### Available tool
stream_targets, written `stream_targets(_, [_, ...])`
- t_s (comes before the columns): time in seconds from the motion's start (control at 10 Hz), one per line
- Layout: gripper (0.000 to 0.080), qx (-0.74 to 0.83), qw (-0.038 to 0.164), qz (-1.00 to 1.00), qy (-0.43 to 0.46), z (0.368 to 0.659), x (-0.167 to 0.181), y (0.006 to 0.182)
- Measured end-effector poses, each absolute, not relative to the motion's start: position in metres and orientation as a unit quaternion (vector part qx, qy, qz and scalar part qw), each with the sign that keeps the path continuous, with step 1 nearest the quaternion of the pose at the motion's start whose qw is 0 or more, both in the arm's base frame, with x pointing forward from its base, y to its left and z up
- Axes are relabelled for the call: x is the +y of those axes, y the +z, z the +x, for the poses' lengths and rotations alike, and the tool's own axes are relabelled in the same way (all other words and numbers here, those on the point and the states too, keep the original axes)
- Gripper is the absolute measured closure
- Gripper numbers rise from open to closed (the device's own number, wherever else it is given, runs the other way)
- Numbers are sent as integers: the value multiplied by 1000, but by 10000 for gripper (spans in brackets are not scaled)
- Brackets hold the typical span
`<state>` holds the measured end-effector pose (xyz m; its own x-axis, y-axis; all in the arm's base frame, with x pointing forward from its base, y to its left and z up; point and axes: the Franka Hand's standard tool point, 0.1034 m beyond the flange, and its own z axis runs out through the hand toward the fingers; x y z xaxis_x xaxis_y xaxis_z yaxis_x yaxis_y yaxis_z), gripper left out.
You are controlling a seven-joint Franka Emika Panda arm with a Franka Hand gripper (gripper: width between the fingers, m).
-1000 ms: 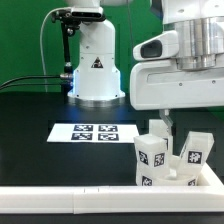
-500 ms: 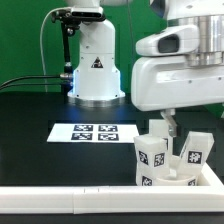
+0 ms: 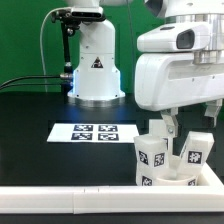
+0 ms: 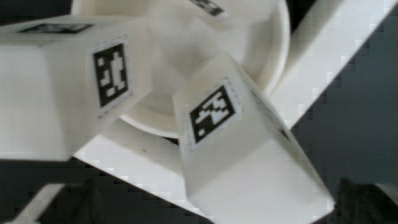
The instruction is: Assemble stool
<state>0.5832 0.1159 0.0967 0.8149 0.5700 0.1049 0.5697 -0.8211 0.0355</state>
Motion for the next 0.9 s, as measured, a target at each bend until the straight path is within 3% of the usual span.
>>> stream_targets(0.4, [151, 524, 42, 851, -5, 574, 127, 90])
stream_targets(0.6, [151, 567, 43, 822, -26, 575, 128, 74])
stream_targets(0.9, [151, 552, 46, 832, -25, 578, 131, 68])
